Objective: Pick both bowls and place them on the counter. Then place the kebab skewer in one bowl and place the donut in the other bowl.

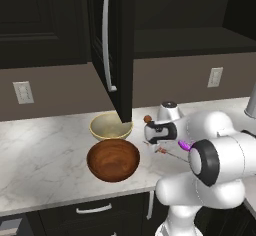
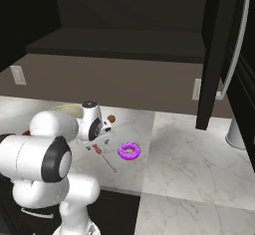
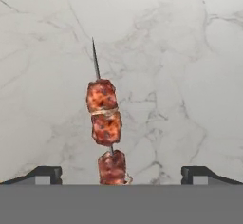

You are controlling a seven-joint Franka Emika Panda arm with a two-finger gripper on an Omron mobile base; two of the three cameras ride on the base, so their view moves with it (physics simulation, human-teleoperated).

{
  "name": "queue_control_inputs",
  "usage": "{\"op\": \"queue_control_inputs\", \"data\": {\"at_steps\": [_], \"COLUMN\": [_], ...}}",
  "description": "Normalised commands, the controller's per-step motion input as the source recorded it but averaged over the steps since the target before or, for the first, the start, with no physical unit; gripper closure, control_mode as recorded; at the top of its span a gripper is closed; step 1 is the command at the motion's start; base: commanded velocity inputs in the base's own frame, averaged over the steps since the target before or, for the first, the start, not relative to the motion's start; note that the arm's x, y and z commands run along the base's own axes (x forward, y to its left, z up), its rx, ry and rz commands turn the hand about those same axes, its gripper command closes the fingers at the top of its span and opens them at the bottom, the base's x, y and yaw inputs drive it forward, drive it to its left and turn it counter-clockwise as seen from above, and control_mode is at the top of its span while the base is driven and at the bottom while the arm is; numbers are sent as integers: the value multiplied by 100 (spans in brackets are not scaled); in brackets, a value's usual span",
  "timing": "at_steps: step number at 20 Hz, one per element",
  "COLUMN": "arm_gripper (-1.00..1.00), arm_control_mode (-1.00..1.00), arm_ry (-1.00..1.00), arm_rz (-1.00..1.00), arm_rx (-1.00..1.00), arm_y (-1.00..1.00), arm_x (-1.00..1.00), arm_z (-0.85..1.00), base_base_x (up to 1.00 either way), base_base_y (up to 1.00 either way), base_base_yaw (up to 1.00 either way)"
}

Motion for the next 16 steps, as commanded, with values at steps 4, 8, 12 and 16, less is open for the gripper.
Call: {"op": "queue_control_inputs", "data": {"at_steps": [4, 8, 12, 16], "arm_gripper": [-100, -100, -100, -100], "arm_control_mode": [-100, -100, -100, -100], "arm_ry": [0, 0, 0, 0], "arm_rz": [0, 0, 0, 0], "arm_rx": [0, 0, 0, 0], "arm_y": [1, 1, 3, 3], "arm_x": [32, 16, 14, 17], "arm_z": [-30, -27, -28, -31], "base_base_x": [0, 0, 0, 0], "base_base_y": [0, 0, 0, 0], "base_base_yaw": [0, 0, 0, 0]}}
